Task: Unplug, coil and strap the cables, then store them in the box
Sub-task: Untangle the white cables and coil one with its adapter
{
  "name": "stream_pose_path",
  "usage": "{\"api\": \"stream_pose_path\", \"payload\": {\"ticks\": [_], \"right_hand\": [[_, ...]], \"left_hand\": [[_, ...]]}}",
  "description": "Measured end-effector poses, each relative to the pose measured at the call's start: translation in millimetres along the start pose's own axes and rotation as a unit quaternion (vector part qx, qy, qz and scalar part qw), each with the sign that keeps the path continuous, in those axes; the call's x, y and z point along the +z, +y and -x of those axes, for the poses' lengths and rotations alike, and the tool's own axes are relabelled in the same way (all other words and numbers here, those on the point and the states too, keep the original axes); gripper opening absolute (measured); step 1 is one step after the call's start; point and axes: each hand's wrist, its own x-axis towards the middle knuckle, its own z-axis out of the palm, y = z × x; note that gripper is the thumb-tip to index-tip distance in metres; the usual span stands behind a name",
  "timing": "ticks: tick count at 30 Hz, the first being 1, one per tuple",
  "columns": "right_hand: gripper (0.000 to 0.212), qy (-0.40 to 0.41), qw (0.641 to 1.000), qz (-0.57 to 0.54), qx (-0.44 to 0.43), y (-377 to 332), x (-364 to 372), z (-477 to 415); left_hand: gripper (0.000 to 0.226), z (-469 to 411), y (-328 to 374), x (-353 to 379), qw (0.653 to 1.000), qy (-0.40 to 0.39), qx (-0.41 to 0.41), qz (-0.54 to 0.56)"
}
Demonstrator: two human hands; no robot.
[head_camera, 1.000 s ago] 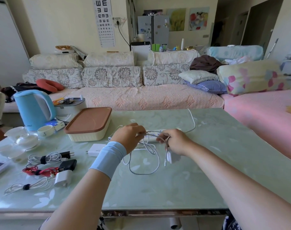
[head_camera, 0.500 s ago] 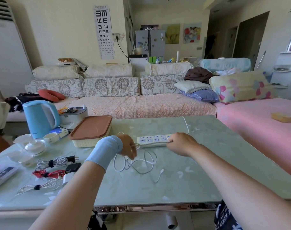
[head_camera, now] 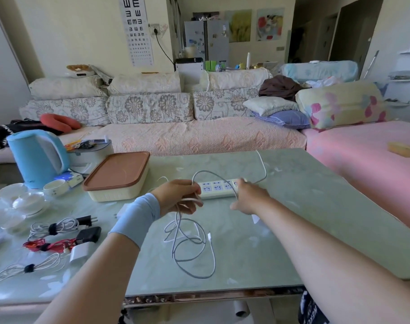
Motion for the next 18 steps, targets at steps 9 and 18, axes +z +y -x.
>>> {"api": "stream_pose_path", "payload": {"ticks": [9, 18], "right_hand": [[0.031, -0.091, 0.844, -0.526, -0.054, -79.1, -41.2, 58.8], [0.024, -0.009, 0.873, -0.487, 0.013, -52.4, -57.6, 56.1]], "left_hand": [[0.018, -8.0, 20.7, 23.8, 0.983, 0.028, 0.026, 0.177], [0.039, 39.2, 31.0, 26.6, 0.999, -0.046, -0.008, -0.018]]}}
